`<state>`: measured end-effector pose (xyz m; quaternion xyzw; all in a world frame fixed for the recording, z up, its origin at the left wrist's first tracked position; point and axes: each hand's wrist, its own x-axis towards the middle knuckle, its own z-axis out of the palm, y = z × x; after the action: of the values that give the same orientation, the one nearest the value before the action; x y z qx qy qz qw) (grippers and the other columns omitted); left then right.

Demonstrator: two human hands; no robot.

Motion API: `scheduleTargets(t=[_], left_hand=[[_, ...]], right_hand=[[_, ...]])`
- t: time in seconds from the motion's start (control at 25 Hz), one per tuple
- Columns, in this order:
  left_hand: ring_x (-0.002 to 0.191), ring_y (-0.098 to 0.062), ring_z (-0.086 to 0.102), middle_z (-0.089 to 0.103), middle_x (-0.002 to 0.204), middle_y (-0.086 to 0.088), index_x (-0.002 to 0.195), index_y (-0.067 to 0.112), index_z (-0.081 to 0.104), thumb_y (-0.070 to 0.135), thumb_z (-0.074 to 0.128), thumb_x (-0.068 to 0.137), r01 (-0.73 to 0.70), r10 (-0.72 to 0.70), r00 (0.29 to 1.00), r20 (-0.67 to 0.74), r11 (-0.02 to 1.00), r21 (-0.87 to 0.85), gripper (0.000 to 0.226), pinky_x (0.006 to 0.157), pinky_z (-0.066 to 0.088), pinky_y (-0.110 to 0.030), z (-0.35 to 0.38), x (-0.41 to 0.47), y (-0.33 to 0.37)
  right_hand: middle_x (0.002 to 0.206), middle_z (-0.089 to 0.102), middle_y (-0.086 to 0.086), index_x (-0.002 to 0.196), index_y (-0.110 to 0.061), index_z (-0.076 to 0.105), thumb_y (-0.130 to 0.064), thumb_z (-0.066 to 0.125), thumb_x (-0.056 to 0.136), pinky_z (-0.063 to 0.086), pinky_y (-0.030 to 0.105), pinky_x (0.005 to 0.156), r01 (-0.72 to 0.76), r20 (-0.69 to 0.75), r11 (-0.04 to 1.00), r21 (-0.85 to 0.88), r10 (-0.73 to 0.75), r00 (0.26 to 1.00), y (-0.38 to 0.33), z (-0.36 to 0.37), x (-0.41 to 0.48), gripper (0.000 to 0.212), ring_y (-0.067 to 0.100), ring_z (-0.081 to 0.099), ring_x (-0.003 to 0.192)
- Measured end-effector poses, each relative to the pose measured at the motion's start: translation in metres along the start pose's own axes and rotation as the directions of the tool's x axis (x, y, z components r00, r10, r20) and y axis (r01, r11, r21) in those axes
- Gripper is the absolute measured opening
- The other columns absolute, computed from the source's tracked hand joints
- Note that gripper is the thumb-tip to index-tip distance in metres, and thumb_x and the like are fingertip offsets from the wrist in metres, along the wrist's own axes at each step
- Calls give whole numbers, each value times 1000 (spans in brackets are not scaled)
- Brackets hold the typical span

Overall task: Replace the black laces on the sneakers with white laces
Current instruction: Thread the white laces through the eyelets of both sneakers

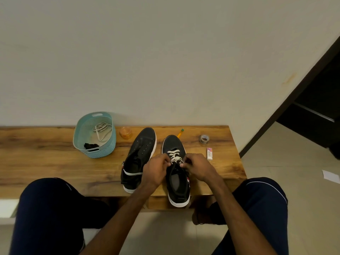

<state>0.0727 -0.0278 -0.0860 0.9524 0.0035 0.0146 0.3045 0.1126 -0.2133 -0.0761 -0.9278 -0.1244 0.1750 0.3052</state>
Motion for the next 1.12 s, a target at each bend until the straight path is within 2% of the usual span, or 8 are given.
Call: scheduleTargets(t=[0.16, 0.32, 0.48, 0.6, 0.76, 0.96, 1.04, 1.12], left_hand=[[87, -8, 54, 60, 92, 11, 94, 26, 64, 21, 59, 95, -20, 35, 995, -98, 988, 150, 7, 61, 43, -25, -22, 5, -18], [97, -14, 52, 59, 104, 4, 106, 24, 61, 17, 57, 95, -94, 111, 994, -8, 879, 467, 14, 60, 33, -23, -32, 6, -29], [99, -16, 53, 61, 109, -1, 113, 20, 61, 15, 57, 95, -99, 89, 995, 45, 820, 563, 19, 62, 38, -24, -28, 0, -31], [103, -16, 51, 59, 111, -1, 114, 22, 61, 18, 53, 98, -113, 75, 993, 90, 810, 576, 18, 66, 38, -25, -29, -3, -31], [106, -15, 51, 60, 113, 0, 113, 24, 66, 25, 54, 99, -118, 47, 988, 147, 845, 522, 18, 71, 40, -25, -36, 1, -31], [108, -17, 52, 61, 113, 0, 112, 24, 65, 23, 58, 96, -104, 24, 990, 141, 798, 593, 17, 82, 50, -31, -41, 4, -25], [104, -14, 56, 65, 105, 3, 103, 25, 68, 24, 60, 95, -46, -48, 983, 179, 871, 489, 11, 83, 50, -32, -42, 8, -26], [96, -10, 61, 69, 96, 7, 96, 23, 72, 24, 63, 94, 97, -134, 957, 256, 984, 152, 9, 85, 50, -33, -47, 13, -31]], right_hand=[[85, 68, -4, 83, -25, 62, -33, 65, 93, 47, 31, 67, -59, -73, 987, -148, 49, 996, 3, -17, 0, 13, 15, 61, 78], [93, 69, -6, 90, -26, 66, -37, 64, 93, 46, 33, 80, -121, -93, 923, -366, 93, 991, 10, -23, 0, 11, 16, 63, 91], [96, 68, -6, 94, -27, 67, -36, 64, 94, 44, 36, 87, -166, -109, 899, -406, 132, 985, 7, -17, 0, 10, 18, 61, 96], [82, 68, -6, 89, -23, 70, -31, 67, 92, 51, 36, 82, -203, 16, 949, -242, 213, 977, 13, -20, -2, 10, 15, 63, 84], [71, 67, -8, 81, -22, 75, -19, 66, 93, 52, 35, 80, -111, 172, 994, -8, 111, 979, 21, -37, -9, 16, 12, 63, 75], [84, 65, -12, 82, -30, 71, -29, 59, 96, 40, 41, 95, -165, 13, 891, -424, 188, 982, 11, -26, -5, 18, 12, 55, 87], [87, 68, -4, 84, -23, 73, -26, 59, 97, 47, 40, 91, -182, 116, 959, -219, 211, 971, 14, -31, -7, 19, 16, 61, 90], [90, 70, 2, 85, -16, 73, -21, 56, 100, 48, 38, 85, -205, 225, 941, 268, 145, 963, 15, -40, -15, 22, 15, 61, 91]])
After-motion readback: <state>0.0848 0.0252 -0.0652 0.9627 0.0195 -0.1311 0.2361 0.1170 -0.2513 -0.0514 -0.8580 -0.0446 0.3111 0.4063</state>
